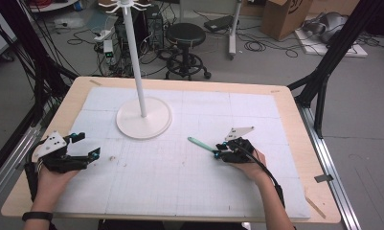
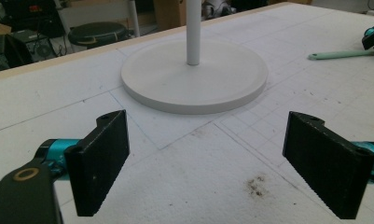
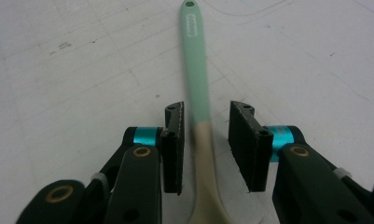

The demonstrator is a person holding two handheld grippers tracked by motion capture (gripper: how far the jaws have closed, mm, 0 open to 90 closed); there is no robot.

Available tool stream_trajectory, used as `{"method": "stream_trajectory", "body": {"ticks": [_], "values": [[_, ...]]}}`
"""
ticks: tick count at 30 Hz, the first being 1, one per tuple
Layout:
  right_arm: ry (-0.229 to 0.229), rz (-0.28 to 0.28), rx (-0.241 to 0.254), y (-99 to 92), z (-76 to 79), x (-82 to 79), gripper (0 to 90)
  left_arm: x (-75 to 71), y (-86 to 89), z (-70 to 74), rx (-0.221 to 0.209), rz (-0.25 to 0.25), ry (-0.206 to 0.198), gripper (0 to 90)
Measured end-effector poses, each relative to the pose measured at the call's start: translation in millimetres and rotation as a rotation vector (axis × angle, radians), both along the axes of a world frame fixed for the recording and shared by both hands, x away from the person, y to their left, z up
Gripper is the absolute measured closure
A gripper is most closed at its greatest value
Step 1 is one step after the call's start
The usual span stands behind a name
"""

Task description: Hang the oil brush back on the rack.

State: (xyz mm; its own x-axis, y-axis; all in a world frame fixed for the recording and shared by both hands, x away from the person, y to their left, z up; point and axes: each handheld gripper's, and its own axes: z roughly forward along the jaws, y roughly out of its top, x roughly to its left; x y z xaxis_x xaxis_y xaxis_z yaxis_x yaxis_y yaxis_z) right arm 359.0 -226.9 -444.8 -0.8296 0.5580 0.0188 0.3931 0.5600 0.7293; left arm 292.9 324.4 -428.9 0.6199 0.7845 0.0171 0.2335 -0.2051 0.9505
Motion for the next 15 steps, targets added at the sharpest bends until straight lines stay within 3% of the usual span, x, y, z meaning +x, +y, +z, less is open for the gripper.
{"method": "stream_trajectory", "body": {"ticks": [11, 15], "values": [[0.016, -0.025, 0.019, -0.4, -1.3, 0.1, 80.8, 0.2, -0.5, -0.2, 0.003, 0.0, 0.002, 15.7], [0.013, -0.033, 0.017, 0.2, -1.3, -0.7, 81.3, 0.2, 0.9, 0.1, -0.004, 0.002, -0.001, 15.8]]}}
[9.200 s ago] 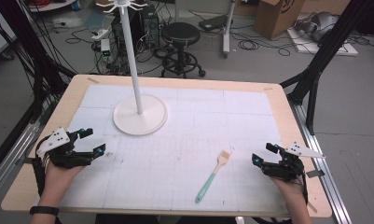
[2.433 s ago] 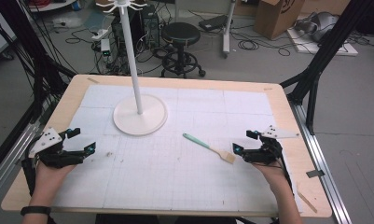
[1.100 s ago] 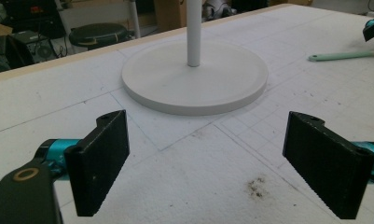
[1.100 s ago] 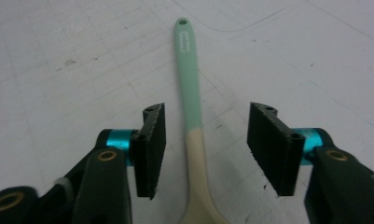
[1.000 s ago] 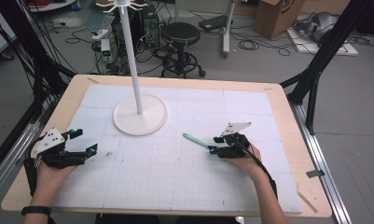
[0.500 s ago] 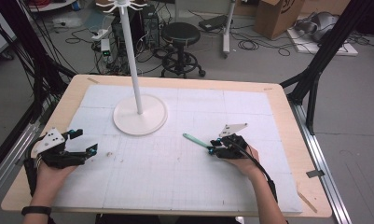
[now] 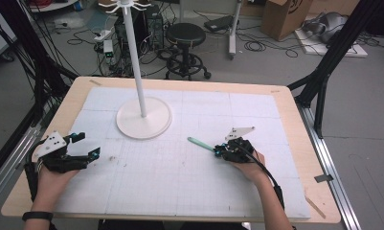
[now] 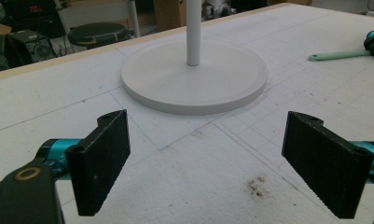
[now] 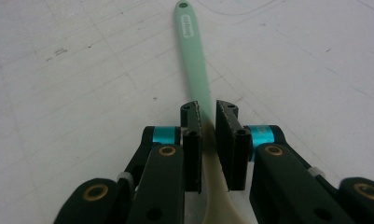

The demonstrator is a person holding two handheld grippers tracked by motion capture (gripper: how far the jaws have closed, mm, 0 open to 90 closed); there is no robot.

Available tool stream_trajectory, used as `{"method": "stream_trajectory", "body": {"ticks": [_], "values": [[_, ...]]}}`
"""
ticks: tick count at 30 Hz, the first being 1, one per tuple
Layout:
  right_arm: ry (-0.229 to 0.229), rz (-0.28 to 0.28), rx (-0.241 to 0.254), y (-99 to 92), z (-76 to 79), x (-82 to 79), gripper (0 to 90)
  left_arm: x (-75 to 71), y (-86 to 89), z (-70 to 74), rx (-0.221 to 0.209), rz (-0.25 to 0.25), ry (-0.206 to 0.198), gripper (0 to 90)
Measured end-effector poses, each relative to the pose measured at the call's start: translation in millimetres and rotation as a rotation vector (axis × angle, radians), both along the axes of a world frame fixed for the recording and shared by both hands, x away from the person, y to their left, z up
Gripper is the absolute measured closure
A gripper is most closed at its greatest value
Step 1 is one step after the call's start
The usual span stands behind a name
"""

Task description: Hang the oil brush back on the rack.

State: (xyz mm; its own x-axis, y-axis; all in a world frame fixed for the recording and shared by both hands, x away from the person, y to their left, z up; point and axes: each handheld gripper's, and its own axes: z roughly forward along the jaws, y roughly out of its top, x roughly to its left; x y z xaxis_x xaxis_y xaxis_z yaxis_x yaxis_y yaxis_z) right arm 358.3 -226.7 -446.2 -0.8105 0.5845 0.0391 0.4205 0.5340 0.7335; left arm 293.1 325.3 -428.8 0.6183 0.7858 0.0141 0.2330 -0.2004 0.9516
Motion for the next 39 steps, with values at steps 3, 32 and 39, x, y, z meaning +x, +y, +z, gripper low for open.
{"method": "stream_trajectory", "body": {"ticks": [3, 32, 39], "values": [[-0.006, 0.002, -0.008, 0.8, 0.5, -0.7, 82.0, -0.3, 0.5, 0.2, -0.003, 0.0, 0.0, 15.9], [-0.22, -0.032, 0.323, 37.5, 95.0, 2.6, 82.7, 0.1, 0.2, -0.3, -0.012, -0.014, 0.002, 16.6], [-0.277, -0.021, 0.378, 42.6, 135.2, 7.3, 82.6, 0.2, 1.0, -0.3, -0.015, -0.019, 0.003, 16.9]]}}
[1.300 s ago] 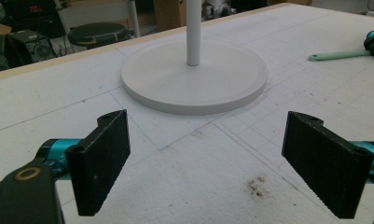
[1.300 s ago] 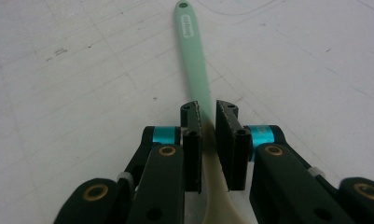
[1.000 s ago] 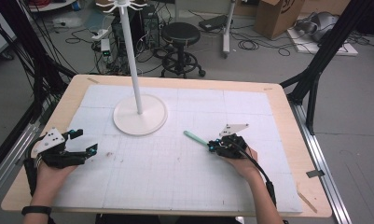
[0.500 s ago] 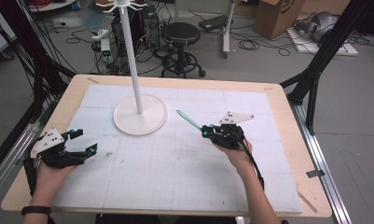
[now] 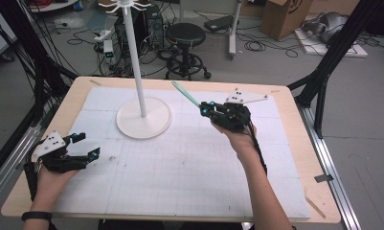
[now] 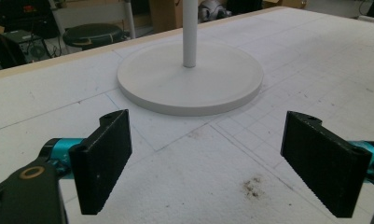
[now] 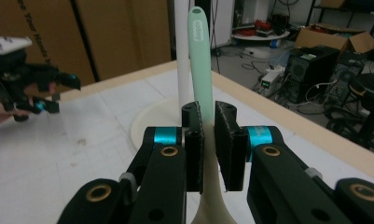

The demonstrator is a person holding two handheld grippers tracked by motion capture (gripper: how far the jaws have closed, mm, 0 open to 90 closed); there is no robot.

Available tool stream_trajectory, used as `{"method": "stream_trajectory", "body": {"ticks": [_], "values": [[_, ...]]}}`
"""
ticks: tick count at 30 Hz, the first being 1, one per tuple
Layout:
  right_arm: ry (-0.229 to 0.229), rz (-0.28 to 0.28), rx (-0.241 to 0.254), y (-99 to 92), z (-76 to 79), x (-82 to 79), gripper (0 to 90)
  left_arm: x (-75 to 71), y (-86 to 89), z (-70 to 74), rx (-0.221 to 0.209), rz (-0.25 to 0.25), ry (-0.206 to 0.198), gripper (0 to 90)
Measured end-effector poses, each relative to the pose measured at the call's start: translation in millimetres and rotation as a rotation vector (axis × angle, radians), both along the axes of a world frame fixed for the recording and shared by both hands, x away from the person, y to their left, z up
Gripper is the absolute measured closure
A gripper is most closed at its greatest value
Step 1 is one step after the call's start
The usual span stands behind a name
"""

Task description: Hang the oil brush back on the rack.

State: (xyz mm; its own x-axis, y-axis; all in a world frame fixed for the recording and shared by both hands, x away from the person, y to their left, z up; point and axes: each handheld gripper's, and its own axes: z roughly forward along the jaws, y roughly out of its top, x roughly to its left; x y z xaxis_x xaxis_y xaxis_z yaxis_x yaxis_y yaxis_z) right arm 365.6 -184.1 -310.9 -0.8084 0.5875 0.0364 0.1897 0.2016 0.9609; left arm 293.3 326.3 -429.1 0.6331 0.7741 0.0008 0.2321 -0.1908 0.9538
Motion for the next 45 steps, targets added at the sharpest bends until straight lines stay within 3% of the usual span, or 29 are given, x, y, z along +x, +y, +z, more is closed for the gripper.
{"method": "stream_trajectory", "body": {"ticks": [17, 30, 45], "values": [[-0.067, 0.011, 0.059, 26.6, 63.0, 13.4, 82.7, 0.2, 0.0, -0.5, -0.006, -0.018, 0.002, 18.6], [-0.113, 0.004, 0.098, 38.3, 97.6, 19.8, 82.7, 0.1, 1.9, -1.3, -0.013, -0.019, 0.003, 18.6], [-0.146, -0.001, 0.14, 52.8, 127.3, 28.3, 82.7, 0.5, 1.3, -2.3, -0.01, -0.031, 0.007, 18.7]]}}
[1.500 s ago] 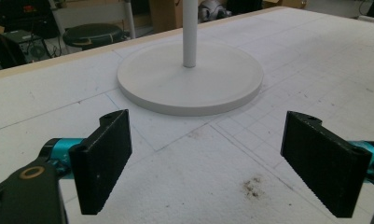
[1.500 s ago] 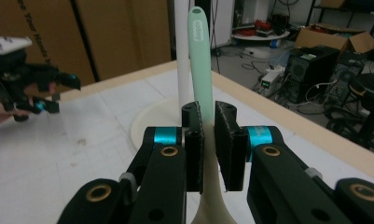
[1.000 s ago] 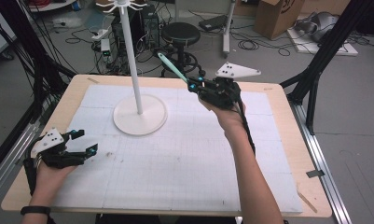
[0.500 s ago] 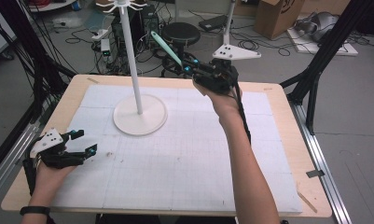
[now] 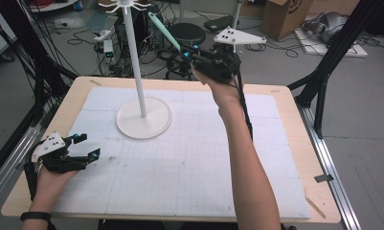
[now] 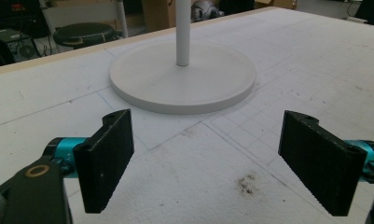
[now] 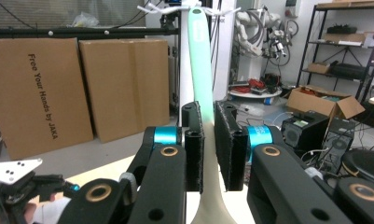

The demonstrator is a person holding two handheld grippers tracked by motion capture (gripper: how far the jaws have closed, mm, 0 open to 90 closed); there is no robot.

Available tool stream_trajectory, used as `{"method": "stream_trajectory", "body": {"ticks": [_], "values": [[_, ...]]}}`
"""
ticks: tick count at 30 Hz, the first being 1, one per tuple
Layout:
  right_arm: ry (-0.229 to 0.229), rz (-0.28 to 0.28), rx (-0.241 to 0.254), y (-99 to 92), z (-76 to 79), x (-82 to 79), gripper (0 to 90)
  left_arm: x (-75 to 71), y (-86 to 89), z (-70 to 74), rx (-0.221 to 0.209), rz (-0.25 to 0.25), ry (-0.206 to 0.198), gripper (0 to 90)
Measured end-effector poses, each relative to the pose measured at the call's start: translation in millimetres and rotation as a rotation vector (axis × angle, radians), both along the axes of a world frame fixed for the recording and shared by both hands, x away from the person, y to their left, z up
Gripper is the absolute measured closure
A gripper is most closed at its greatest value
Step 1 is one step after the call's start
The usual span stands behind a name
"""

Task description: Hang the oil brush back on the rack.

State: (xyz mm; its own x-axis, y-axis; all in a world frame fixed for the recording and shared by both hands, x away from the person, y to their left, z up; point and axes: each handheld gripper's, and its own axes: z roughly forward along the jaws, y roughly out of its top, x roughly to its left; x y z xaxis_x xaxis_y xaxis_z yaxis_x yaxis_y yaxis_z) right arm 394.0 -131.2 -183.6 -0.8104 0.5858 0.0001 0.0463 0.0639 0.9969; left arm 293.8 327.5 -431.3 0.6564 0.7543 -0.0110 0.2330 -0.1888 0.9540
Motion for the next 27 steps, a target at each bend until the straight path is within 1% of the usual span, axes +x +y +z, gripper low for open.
{"method": "stream_trajectory", "body": {"ticks": [1, 3, 7, 9, 16, 27], "values": [[0.001, 0.003, 0.009, 0.9, 1.3, 0.6, 82.7, 0.0, 0.2, 0.0, 0.001, -0.001, 0.001, 18.7], [-0.007, 0.0, 0.002, 3.4, 3.4, 1.7, 82.7, -0.1, 0.4, -0.2, -0.003, 0.0, 0.001, 18.7], [-0.005, 0.003, 0.003, 7.8, 6.1, 3.7, 82.6, -0.1, 1.1, -0.9, -0.001, -0.001, 0.002, 18.7], [-0.009, -0.001, 0.001, 9.2, 6.3, 4.8, 82.6, -0.1, 1.5, -1.0, -0.001, -0.001, 0.003, 18.7], [0.001, -0.003, 0.006, 12.6, 5.5, 10.7, 82.6, -0.6, 2.5, -1.6, 0.0, -0.002, 0.005, 18.6], [0.0, 0.01, -0.007, 20.3, 3.7, 10.4, 82.6, -1.1, 3.0, -2.0, -0.001, -0.001, 0.007, 18.7]]}}
